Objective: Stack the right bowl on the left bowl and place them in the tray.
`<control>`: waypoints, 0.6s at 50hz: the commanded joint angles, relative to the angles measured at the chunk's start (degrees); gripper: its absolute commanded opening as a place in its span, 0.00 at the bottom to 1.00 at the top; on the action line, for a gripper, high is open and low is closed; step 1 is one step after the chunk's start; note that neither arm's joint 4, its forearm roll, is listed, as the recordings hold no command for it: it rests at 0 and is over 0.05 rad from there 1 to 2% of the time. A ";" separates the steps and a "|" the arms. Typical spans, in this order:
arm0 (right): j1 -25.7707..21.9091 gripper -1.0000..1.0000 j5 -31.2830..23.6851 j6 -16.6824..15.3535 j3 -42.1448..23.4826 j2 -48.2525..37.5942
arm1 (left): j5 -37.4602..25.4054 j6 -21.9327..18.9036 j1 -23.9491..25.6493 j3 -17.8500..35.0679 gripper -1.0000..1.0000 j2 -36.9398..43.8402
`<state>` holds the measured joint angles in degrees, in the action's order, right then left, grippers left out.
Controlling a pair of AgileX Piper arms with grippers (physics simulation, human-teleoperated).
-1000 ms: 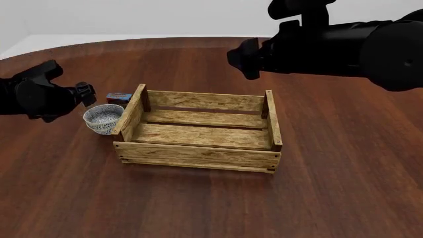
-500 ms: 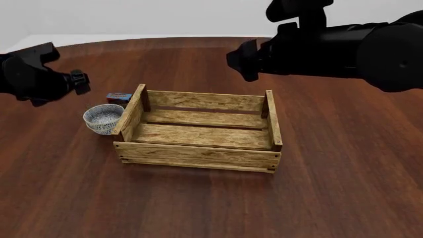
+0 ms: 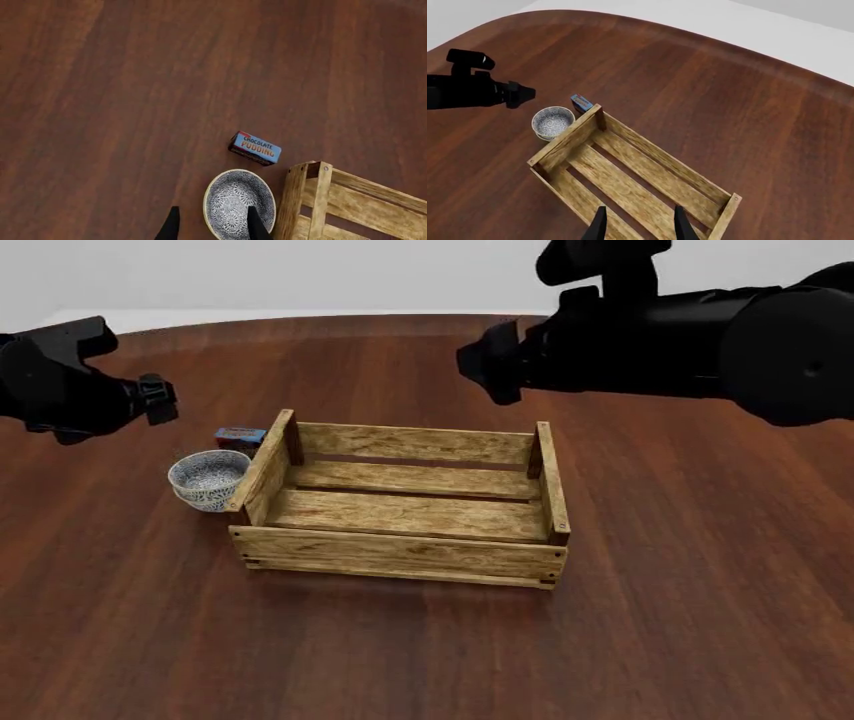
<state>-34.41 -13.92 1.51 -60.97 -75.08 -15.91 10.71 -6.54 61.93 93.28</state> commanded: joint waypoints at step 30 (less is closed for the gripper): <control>0.26 1.00 0.09 0.10 -0.35 -0.44 | 4.76 0.56 0.18 0.73 1.00 12.06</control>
<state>-34.29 -13.72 1.50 -61.29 -75.93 -13.88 9.52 -6.69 64.04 103.02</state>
